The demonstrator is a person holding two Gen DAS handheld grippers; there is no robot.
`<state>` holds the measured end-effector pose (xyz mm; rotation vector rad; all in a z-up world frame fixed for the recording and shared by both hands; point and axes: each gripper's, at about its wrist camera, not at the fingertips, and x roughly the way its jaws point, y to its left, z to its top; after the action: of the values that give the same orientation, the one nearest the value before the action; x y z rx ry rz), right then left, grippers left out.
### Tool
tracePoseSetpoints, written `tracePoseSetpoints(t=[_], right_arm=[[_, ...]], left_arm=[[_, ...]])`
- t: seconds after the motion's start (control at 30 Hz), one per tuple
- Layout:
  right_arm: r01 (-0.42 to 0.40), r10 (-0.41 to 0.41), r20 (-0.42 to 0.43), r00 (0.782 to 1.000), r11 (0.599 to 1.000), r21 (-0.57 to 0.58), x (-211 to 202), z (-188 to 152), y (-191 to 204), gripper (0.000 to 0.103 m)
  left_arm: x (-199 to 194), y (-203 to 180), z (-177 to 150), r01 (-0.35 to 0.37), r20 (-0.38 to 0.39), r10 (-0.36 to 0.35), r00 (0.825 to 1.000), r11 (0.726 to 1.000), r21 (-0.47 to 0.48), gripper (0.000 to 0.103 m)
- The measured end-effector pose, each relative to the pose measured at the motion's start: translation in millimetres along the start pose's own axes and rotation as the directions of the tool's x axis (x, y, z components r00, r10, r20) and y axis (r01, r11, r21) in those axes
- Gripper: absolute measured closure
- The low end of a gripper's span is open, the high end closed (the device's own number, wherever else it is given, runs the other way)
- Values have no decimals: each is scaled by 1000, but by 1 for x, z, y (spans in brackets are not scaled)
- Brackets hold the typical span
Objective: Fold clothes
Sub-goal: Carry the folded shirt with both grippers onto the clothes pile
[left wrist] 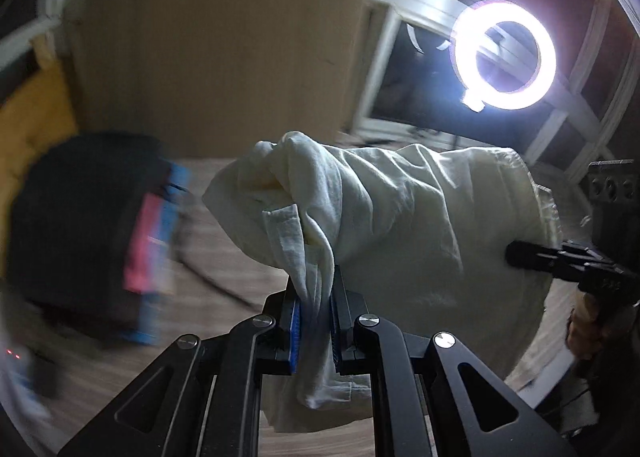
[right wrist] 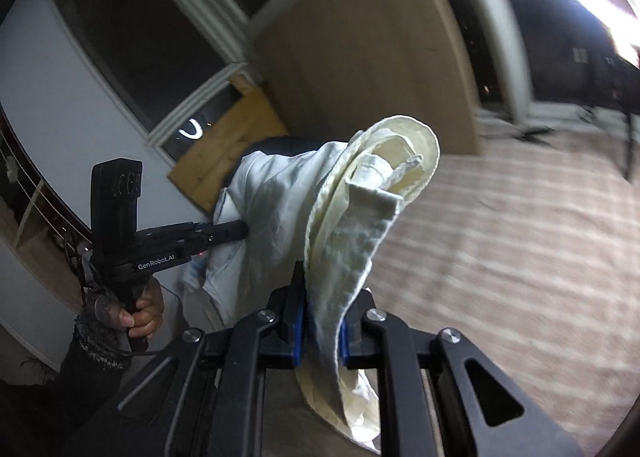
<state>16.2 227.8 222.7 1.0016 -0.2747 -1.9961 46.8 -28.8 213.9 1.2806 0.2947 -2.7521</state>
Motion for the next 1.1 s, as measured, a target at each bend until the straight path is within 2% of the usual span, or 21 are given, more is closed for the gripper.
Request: tracePoseSetpoints(t=[0.2, 0.37, 0.47, 0.57, 0.83, 0.93, 1.0, 1.07, 1.1], right_arm=[[-27, 28, 45, 999, 1000, -14, 108, 44, 88, 90], [-20, 19, 48, 999, 1000, 16, 202, 75, 134, 91], [-4, 2, 36, 999, 999, 46, 248, 85, 143, 91], [19, -21, 22, 1000, 997, 74, 284, 93, 143, 91], [86, -83, -26, 996, 992, 97, 350, 103, 124, 91], [84, -77, -54, 996, 986, 145, 366, 100, 103, 89], [100, -87, -96, 992, 984, 147, 369, 98, 91, 78], [120, -106, -109, 988, 984, 131, 360, 99, 88, 65], [129, -116, -110, 987, 984, 121, 353, 100, 88, 62]], left_arm=[[-48, 125, 40, -122, 50, 121, 991, 992, 25, 93], [-43, 215, 69, -176, 39, 175, 984, 984, 22, 93], [-30, 259, 84, -196, 28, 195, 980, 981, 17, 93], [-16, 294, 94, -181, 11, 181, 983, 983, 2, 93], [51, 346, 91, -173, -42, 172, 984, 985, -14, 92], [81, 360, 88, -201, -77, 199, 977, 979, -24, 80], [88, 366, 84, -207, -93, 201, 975, 977, -51, 61], [76, 371, 83, -232, -66, 227, 972, 968, -91, 55], [67, 373, 82, -249, -48, 245, 968, 963, -107, 55]])
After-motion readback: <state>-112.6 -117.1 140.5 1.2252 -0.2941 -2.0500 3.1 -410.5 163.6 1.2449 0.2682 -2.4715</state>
